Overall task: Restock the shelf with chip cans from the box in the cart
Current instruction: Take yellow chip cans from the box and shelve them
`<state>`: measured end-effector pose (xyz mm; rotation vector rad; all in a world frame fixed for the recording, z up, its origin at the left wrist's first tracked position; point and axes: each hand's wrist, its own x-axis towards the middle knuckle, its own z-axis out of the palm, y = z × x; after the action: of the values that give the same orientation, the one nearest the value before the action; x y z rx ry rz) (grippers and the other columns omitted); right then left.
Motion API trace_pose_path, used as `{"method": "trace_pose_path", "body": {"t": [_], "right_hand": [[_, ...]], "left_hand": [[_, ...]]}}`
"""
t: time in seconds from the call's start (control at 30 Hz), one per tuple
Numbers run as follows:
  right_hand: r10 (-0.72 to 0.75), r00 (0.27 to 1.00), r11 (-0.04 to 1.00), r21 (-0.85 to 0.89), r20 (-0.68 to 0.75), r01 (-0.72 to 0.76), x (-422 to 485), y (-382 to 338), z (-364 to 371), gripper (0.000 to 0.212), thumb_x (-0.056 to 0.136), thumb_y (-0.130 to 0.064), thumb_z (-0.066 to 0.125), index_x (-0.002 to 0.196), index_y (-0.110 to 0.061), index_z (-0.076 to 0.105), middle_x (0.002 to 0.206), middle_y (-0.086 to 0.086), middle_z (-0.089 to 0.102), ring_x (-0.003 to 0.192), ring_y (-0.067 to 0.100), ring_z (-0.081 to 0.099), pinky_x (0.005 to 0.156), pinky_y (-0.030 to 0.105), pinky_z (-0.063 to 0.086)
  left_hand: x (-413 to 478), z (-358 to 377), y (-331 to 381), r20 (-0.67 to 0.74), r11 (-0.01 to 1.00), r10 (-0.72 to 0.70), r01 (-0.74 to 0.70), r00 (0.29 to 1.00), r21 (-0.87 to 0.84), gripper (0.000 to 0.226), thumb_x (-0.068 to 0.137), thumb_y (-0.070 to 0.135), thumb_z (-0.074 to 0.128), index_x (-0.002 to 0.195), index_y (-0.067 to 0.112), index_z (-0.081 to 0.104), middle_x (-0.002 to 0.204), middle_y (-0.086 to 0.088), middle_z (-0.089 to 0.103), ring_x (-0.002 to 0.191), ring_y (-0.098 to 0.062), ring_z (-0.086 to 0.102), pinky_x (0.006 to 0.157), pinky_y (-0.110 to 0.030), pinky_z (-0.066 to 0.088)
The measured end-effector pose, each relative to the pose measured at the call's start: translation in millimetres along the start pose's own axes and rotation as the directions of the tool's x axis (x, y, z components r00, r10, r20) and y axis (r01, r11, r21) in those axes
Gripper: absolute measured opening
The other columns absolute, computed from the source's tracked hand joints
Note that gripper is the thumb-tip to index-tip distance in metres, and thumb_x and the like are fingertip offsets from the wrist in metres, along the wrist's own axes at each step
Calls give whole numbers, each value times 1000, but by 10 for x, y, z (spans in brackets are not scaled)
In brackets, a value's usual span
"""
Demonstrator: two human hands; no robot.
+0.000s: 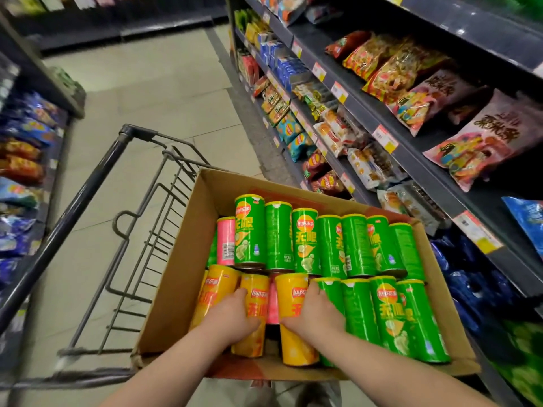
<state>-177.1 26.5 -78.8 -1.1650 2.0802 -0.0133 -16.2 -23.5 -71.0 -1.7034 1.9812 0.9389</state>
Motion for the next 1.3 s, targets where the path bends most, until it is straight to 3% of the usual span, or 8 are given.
{"method": "trace_pose_path", "body": {"t": [0.1, 0.27, 0.5, 0.73, 1.03, 1.13, 1.3], "right_hand": [[37, 999, 997, 65, 27, -39, 21, 27, 8, 98, 70, -49, 75, 144, -13, 22, 139, 7, 40, 127, 25, 45, 98, 36, 42], [28, 999, 977, 212, 33, -34, -2, 88, 2, 71, 69, -42, 76, 127, -18, 43, 123, 4, 45, 111, 21, 53, 91, 29, 46], [-27, 998, 930, 366, -55, 45, -111, 175, -50, 84, 68, -33, 77, 137, -18, 31, 128, 4, 40, 117, 20, 48, 96, 30, 43], [28, 997, 858, 514, -78, 16, -126, 313, -109, 93, 62, -36, 81, 137, -25, 27, 122, 0, 55, 107, 19, 58, 93, 39, 50], [63, 987, 811, 584, -149, 37, -129, 339, -168, 89, 67, -25, 80, 138, -19, 26, 126, 4, 48, 104, 17, 54, 89, 32, 47], [87, 981, 799, 600, -174, 35, -143, 320, -186, 93, 65, -25, 81, 140, -19, 26, 126, 6, 49, 107, 21, 54, 92, 37, 48], [129, 959, 790, 611, -254, 55, -214, 300, -235, 90, 63, -19, 81, 138, -15, 31, 125, 8, 50, 107, 22, 55, 92, 36, 47]], "left_hand": [[52, 42, 65, 13, 992, -57, 58, 998, -112, 69, 86, 38, 61, 141, 13, 28, 136, -9, 50, 123, -26, 51, 98, -31, 42], [178, 132, 130, 45, 948, -172, 178, 984, -264, 73, 84, 34, 64, 140, 8, 26, 135, -14, 50, 122, -30, 50, 98, -33, 41], [321, 247, 166, 23, 938, -259, 257, 966, -233, 88, 81, 38, 69, 142, 1, 18, 137, -16, 48, 124, -31, 50, 99, -34, 40], [409, 279, 168, -31, 933, -297, 283, 954, -223, 100, 74, 37, 78, 143, -1, 15, 138, -22, 42, 125, -35, 46, 102, -40, 41], [325, 185, 176, 35, 929, -242, 241, 970, -282, 88, 71, 47, 77, 134, 3, 33, 135, -18, 44, 120, -32, 50, 98, -36, 42], [275, 129, 189, 39, 933, -182, 185, 982, -310, 86, 71, 48, 75, 133, 5, 35, 133, -16, 48, 119, -31, 51, 97, -36, 43], [101, -3, 262, 89, 891, -43, 78, 995, -446, 105, 36, 59, 69, 126, 11, 44, 121, -11, 58, 107, -27, 59, 93, -38, 49]]}}
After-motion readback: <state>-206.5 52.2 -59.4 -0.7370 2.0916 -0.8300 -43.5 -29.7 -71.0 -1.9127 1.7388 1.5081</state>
